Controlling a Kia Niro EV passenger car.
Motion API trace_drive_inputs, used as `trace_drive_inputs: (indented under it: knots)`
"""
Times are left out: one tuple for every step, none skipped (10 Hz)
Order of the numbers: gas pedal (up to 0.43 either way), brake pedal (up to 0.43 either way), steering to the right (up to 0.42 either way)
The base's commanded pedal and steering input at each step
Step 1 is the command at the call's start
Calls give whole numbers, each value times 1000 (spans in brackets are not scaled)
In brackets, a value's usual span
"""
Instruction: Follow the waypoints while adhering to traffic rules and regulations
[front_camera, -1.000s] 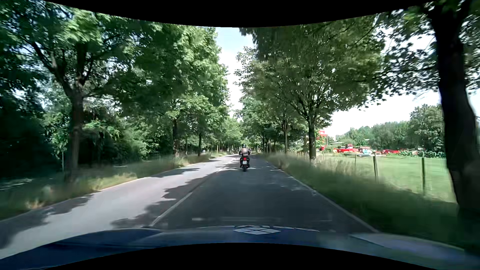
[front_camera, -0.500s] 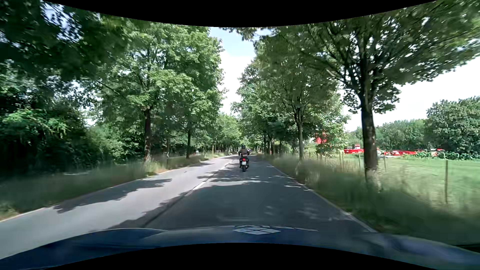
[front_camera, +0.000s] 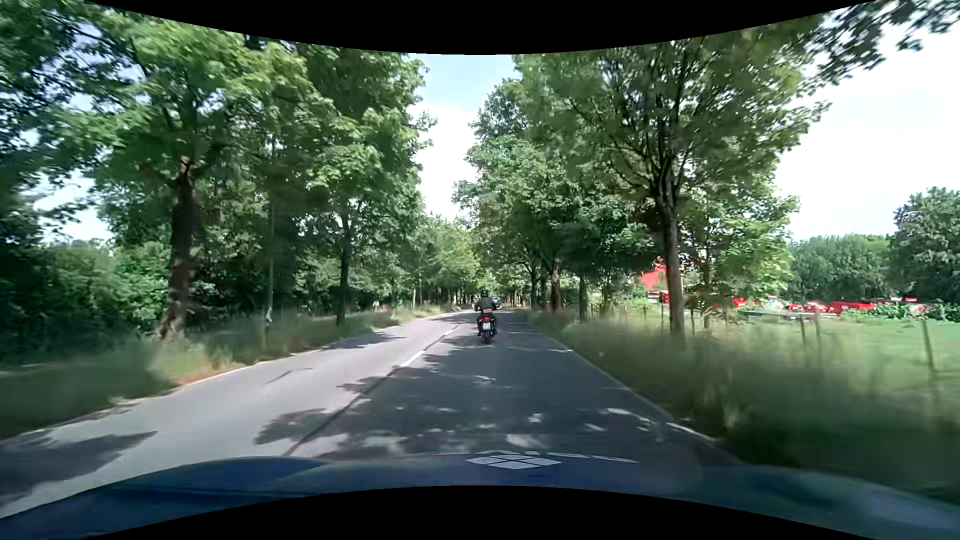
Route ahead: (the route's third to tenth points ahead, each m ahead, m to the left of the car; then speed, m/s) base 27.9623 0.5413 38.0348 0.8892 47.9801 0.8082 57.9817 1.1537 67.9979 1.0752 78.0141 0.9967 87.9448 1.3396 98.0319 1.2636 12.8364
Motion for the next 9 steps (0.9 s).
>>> trace_drive_inputs:
  knots:
    - [28, 0, -1]
    - [28, 0, -1]
    - [28, 0, -2]
    - [28, 0, -2]
    - [28, 0, -2]
    - [28, 0, -2]
    - [28, 0, -2]
    - [28, 0, -2]
    - [28, 0, -2]
